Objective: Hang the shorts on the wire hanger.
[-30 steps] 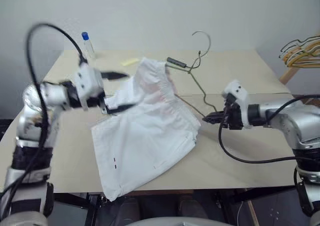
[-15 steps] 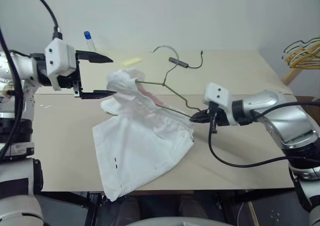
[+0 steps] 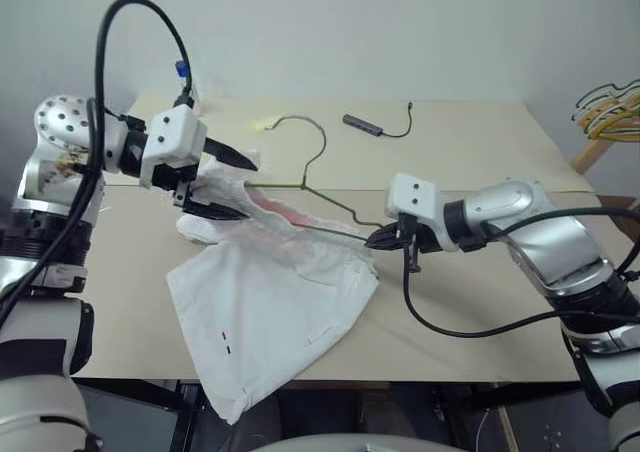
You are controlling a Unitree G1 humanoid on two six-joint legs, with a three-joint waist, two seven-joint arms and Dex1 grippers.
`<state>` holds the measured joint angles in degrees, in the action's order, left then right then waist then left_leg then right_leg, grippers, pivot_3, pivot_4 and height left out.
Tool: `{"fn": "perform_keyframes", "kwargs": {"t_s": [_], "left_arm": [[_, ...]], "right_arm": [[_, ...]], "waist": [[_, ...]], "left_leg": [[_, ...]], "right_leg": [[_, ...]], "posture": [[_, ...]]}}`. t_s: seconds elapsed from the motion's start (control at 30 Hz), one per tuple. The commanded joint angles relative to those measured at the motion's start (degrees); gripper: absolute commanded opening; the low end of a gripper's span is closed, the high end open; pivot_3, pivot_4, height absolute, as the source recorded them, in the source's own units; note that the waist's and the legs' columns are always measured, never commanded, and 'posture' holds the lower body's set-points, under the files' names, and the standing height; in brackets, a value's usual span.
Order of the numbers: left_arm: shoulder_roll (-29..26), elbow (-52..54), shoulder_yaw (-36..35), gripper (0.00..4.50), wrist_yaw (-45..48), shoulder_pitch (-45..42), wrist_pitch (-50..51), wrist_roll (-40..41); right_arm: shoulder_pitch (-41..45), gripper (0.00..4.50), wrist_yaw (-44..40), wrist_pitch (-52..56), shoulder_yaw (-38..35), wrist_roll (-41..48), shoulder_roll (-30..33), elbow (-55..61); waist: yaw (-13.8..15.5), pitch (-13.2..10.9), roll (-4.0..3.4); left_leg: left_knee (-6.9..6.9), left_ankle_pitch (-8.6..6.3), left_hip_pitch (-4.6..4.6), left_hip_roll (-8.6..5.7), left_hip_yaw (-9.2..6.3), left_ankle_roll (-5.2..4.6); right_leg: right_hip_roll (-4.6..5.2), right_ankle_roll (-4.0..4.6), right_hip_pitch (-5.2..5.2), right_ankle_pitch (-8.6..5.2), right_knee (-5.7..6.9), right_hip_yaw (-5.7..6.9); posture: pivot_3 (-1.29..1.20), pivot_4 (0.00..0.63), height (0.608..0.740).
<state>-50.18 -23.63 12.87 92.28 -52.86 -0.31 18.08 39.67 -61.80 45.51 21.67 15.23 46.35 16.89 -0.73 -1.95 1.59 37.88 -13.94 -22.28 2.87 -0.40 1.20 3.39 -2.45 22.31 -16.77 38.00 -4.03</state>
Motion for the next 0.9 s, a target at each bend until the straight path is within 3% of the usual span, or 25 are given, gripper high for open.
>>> {"fn": "perform_keyframes", "kwargs": {"t_s": [0.03, 0.33, 0.43, 0.53, 0.73, 0.9], "left_arm": [[-0.8, -1.2, 0.4, 2.93, 0.2, -2.9, 0.3, 0.3], [-0.1, -3.8, 2.0, 0.02, 0.2, -3.2, -1.5, -0.3], [0.0, -4.5, 2.1, 0.02, 0.2, -3.1, -3.1, -1.0], [0.3, -5.0, 1.6, 0.02, 0.2, -3.0, -3.5, -2.3], [0.1, -4.2, 0.1, 0.0, 0.1, -1.8, -4.3, -2.9], [0.2, -4.3, -1.8, 0.0, -1.3, -0.3, -3.9, -4.1]], "right_arm": [[0.7, 0.0, 0.1, -0.3, -1.6, 0.0, 0.1, 2.6], [-0.6, 0.0, 1.3, -0.4, -1.8, -1.0, 0.9, 4.3], [-1.8, 0.0, 2.4, -4.0, -1.9, -2.6, 0.7, 4.7], [-4.6, 0.0, 5.4, -14.6, -1.9, -7.1, -0.2, 3.9], [-5.9, 1.75, 6.9, -18.5, -5.4, -7.3, -1.5, 1.4], [-8.5, 3.44, 7.3, -12.0, -18.4, -1.1, 1.9, 0.0]], "waist": [[0.0, 0.0, 0.0], [-0.1, 0.0, 0.0], [-0.1, 0.0, 0.0], [-0.1, 0.0, 0.01], [-0.4, 0.0, 0.01], [0.2, 0.0, 0.02]], "left_leg": [[0.0, 0.0, -0.01, 0.0, 0.0, 0.0], [0.01, 0.0, 0.0, 0.0, 0.0, 0.0], [0.01, 0.0, -0.01, 0.0, 0.0, 0.0], [0.02, 0.0, -0.01, 0.0, 0.01, 0.0], [0.03, 0.0, 0.0, 0.0, 0.01, 0.0], [0.03, 0.0, -0.02, 0.0, 0.01, 0.0]], "right_leg": [[0.0, 0.0, 0.0, 0.0, -0.01, 0.0], [0.0, 0.0, 0.01, 0.0, 0.01, 0.0], [0.0, 0.0, 0.01, 0.0, 0.0, 0.0], [0.0, 0.0, 0.01, 0.0, 0.0, 0.0], [-0.01, 0.0, 0.02, 0.0, 0.03, -0.01], [0.01, 0.0, 0.0, 0.0, -0.01, 0.0]], "posture": [[0.02, 0.0, 0.74], [0.01, 0.0, 0.74], [0.0, 0.0, 0.74], [0.0, 0.0, 0.74], [0.0, 0.0, 0.74], [0.01, 0.0, 0.74]]}}
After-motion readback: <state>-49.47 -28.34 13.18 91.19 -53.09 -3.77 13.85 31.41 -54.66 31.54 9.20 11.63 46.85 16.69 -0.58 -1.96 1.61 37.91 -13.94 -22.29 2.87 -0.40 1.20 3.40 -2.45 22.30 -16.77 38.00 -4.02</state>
